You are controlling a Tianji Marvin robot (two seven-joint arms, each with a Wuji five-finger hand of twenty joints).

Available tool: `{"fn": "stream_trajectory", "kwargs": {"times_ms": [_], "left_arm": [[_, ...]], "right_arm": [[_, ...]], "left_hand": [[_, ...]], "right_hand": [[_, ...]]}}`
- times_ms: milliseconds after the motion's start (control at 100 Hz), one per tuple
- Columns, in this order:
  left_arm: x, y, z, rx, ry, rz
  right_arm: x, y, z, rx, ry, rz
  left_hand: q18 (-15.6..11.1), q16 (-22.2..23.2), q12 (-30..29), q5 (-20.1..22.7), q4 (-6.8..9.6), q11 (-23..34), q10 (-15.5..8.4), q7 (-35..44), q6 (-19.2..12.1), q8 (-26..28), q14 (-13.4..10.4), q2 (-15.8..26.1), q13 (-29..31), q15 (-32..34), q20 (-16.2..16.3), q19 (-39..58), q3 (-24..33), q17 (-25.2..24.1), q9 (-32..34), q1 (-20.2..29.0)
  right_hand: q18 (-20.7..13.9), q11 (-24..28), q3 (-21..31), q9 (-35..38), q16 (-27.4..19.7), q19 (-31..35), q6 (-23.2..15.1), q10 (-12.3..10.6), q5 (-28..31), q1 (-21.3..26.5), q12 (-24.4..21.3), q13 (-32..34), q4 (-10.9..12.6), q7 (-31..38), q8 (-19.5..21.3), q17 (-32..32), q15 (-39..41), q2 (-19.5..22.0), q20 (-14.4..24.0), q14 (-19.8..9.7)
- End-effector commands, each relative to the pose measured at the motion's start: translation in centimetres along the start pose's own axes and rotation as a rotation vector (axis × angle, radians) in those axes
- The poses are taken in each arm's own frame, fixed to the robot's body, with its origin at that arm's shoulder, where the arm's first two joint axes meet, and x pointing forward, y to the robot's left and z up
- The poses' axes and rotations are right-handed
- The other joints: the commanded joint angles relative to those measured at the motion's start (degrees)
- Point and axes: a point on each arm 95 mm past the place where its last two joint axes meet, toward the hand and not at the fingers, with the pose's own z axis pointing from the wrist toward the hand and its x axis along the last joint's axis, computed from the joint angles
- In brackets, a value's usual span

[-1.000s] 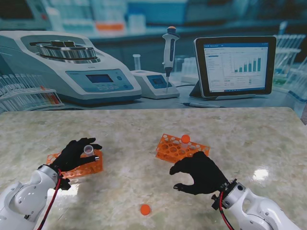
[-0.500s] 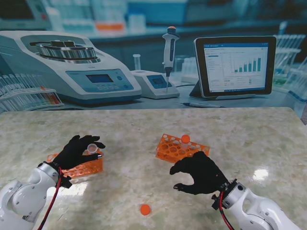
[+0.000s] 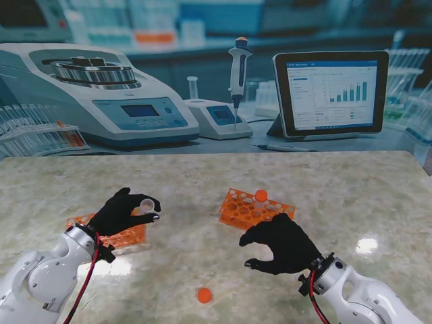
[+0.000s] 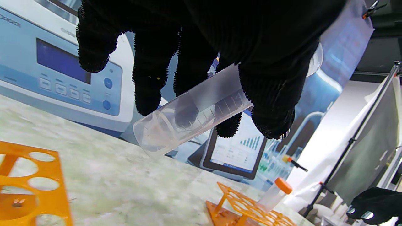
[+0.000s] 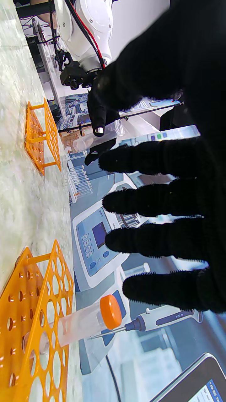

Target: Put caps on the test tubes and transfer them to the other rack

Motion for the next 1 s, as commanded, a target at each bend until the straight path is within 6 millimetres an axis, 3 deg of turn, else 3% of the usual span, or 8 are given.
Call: {"fn": "stream_trajectory", "kwargs": {"times_ms": [0, 190, 320, 450, 670, 770, 900, 990], "left_arm": [[1.2, -0.4, 0.7, 0.010, 0.038, -0.001], [2.6, -0.1, 1.6, 0.020, 0.080, -0.029], [3.4, 0.2, 2.1, 0.026, 0.101, -0.056], [4.0, 0.7, 2.5, 0.030, 0.116, -0.094], [4.6, 1.5, 3.3, 0.035, 0.130, -0.159], [4.8, 1.9, 3.7, 0.036, 0.134, -0.175], [4.9, 2.2, 3.9, 0.037, 0.138, -0.201], [5.0, 2.5, 4.1, 0.049, 0.142, -0.219]], "right_arm": [[0.2, -0.2, -0.2, 0.002, 0.001, 0.007], [0.3, -0.2, -0.2, 0.002, 0.003, 0.008], [0.3, -0.2, -0.2, 0.003, 0.005, 0.010], [0.3, -0.2, -0.1, 0.003, 0.006, 0.012], [0.4, -0.3, 0.0, 0.005, 0.007, 0.015], [0.4, -0.3, 0.0, 0.006, 0.007, 0.016], [0.4, -0.3, 0.0, 0.006, 0.007, 0.016], [0.4, -0.3, 0.0, 0.006, 0.007, 0.016]], "left_hand": [[2.1, 0.9, 2.2, 5.0, -0.54, 1.2, 0.7, 3.8, -5.0, 1.3, 1.0, 11.7, 3.2, 1.1, -0.8, 2.2, 4.7, 0.8, 2.5, 8.2], [4.6, 3.6, 9.6, 4.6, -0.47, 5.9, -0.3, 4.8, -4.9, 2.3, 0.5, 11.2, 9.8, 4.7, -0.5, 9.8, 4.8, 4.3, 7.4, 8.7], [5.6, 8.4, 19.1, 3.9, -0.43, 13.3, -1.3, 5.9, -4.4, 3.6, -0.9, 11.3, 14.6, 9.9, -1.3, 16.8, 4.8, 6.3, 8.1, 9.0], [6.3, 20.0, 32.5, 2.0, -0.38, 25.5, -0.8, 7.8, -3.6, 6.7, -1.9, 11.7, 18.1, 21.3, -1.0, 27.1, 4.8, 12.1, 5.9, 9.4], [7.0, 35.7, 45.6, 0.3, -0.16, 36.2, -1.7, 8.9, -1.3, 7.3, -2.4, 10.8, 19.7, 40.4, 4.1, 47.9, 4.9, 26.7, 5.2, 11.0], [5.0, 40.0, 47.4, -0.3, 0.00, 37.0, -2.0, 9.5, -0.7, 6.2, -4.4, 9.6, 21.4, 49.0, 6.0, 61.0, 5.0, 35.4, 4.8, 12.1], [0.4, 42.6, 46.9, -0.7, 0.52, 36.3, -1.0, 9.4, -0.1, 3.3, -9.1, 6.1, 23.7, 56.7, 8.3, 80.1, 5.5, 47.9, 4.1, 14.6], [-9.3, 43.0, 45.1, -0.8, 1.12, 34.5, -0.6, 9.0, 0.1, 0.8, -8.1, 2.6, 26.0, 59.0, 12.2, 92.9, 6.1, 55.7, 4.1, 16.2]], "right_hand": [[2.1, 0.0, -0.7, 1.3, 0.0, -0.6, 0.5, -1.5, -0.8, 0.2, 0.4, -0.6, 1.5, -0.5, -0.3, -0.9, -0.5, 1.8, 0.0, -0.6], [2.1, 0.1, -0.7, 1.4, 0.0, -0.6, 0.5, -1.6, -0.8, 0.2, 0.4, -0.6, 1.4, -0.5, -0.3, -0.8, -0.5, 1.8, 0.1, -0.6], [2.1, 0.0, -0.6, 1.3, 0.0, -0.5, 0.5, -1.4, -0.8, 0.3, 0.4, -0.6, 1.5, -0.5, -0.3, -0.8, -0.5, 1.9, 0.1, -0.6], [2.1, 0.1, -0.6, 1.4, 0.0, -0.5, 0.6, -1.5, -0.8, 0.3, 0.4, -0.5, 1.5, -0.6, -0.3, -0.6, -0.5, 1.9, 0.1, -0.6], [2.1, 0.1, -0.7, 1.4, 0.0, -0.4, 0.5, -1.4, -0.8, 0.3, 0.4, -0.6, 1.5, -0.5, -0.3, -0.6, -0.5, 1.9, 0.1, -0.6], [2.1, 0.0, -0.6, 1.3, 0.0, -0.4, 0.6, -1.5, -0.8, 0.3, 0.4, -0.6, 1.5, -0.5, -0.3, -0.6, -0.5, 1.9, 0.2, -0.5], [2.1, 0.0, -0.6, 1.4, 0.0, -0.4, 0.5, -1.5, -0.8, 0.3, 0.4, -0.7, 1.4, -0.5, -0.3, -0.6, -0.6, 1.9, 0.2, -0.6], [2.1, 0.0, -0.6, 1.3, -0.1, -0.4, 0.6, -1.5, -0.7, 0.3, 0.4, -0.7, 1.4, -0.5, -0.3, -0.5, -0.6, 1.8, 0.2, -0.6]]}}
